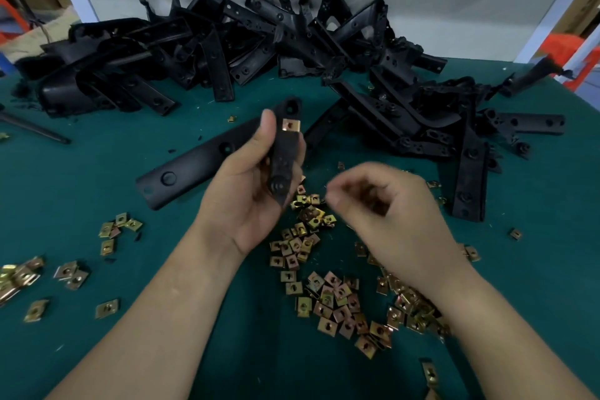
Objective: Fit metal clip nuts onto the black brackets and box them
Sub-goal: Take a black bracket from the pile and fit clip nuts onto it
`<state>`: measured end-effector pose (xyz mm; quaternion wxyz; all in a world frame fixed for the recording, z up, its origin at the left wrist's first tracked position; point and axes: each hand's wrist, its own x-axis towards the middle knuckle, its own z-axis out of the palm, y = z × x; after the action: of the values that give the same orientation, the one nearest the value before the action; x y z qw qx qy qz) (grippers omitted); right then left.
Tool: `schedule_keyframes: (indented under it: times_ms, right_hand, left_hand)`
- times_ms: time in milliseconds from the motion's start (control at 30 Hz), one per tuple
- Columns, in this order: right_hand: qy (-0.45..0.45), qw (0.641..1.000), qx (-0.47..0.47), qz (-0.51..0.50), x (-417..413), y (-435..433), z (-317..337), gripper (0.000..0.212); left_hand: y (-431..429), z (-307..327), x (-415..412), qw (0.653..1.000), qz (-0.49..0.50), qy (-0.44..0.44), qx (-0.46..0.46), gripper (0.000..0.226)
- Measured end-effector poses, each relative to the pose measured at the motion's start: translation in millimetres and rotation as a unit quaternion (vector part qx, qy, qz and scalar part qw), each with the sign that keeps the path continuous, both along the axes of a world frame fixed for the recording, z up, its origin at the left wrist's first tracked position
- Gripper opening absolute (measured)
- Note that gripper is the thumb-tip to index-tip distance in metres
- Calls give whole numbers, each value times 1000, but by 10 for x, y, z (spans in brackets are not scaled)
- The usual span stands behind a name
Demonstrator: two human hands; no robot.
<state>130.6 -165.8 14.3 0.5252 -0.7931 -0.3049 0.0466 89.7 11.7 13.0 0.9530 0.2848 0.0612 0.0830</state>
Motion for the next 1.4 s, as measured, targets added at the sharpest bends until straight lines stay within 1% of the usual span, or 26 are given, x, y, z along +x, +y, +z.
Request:
schedule_keyframes:
  times_ms: [33, 67, 100, 133, 333, 500, 567, 667, 733, 833, 900, 1000, 1100, 1133, 1233, 1300, 1400]
  right_hand:
    - [-46, 995, -91, 23, 13, -12, -18, 7]
    - [-71, 983, -165, 46, 13, -14, -36, 11]
    - [-85, 971, -215, 65, 8, -7, -55, 16]
    - [-92, 963, -240, 78, 2, 2, -72, 20]
    - [-114, 951, -266, 112, -18, 11, -40, 27]
    - [-121, 949, -264, 124, -42, 33, -13, 16]
    - [-113, 952, -258, 120, -47, 33, -19, 16]
    - [-91, 964, -225, 105, -49, 41, -56, 22]
    - [-80, 978, -173, 79, -37, 47, -69, 20]
    - [-96, 990, -97, 39, -9, 60, -78, 18]
    - [-89, 995, -43, 20, -2, 70, -86, 17]
    - [-50, 998, 46, 0, -16, 86, -84, 20]
    - [-52, 993, 102, -26, -19, 104, -73, 23]
    - [-36, 991, 122, -28, -19, 108, -68, 24]
    - [72, 979, 189, -6, -30, 126, -49, 20]
    - [127, 967, 219, 9, -35, 129, -48, 19]
    - [164, 957, 238, 18, -33, 134, -51, 18]
  left_hand:
    - [12, -5, 10, 1000, 15, 0, -27, 20]
    - [13, -9, 16, 999, 25, 1, -42, 20]
    - [11, -18, 21, 998, 29, 1, -48, 19]
    - [9, -23, 25, 998, 27, 1, -50, 19]
    - [2, -8, 22, 999, 27, 18, -36, 19]
    - [-28, 9, 26, 999, 27, 37, -23, 18]
    - [-37, 6, 30, 999, 26, 42, -13, 18]
    - [-39, -4, 37, 999, 23, 42, -8, 20]
    - [-41, -8, 49, 999, 17, 43, 3, 22]
    - [-51, -18, 64, 998, 10, 48, 34, 26]
    - [-57, -33, 66, 997, 10, 52, 49, 27]
    - [-69, -46, 55, 996, -1, 53, 74, 26]
    - [-78, -48, 41, 993, -20, 53, 103, 25]
    - [-78, -55, 39, 992, -25, 50, 111, 25]
    - [-74, -74, 34, 991, -37, 37, 122, 26]
    - [-67, -86, 33, 990, -43, 33, 127, 27]
    - [-52, -109, 44, 988, -50, 30, 145, 31]
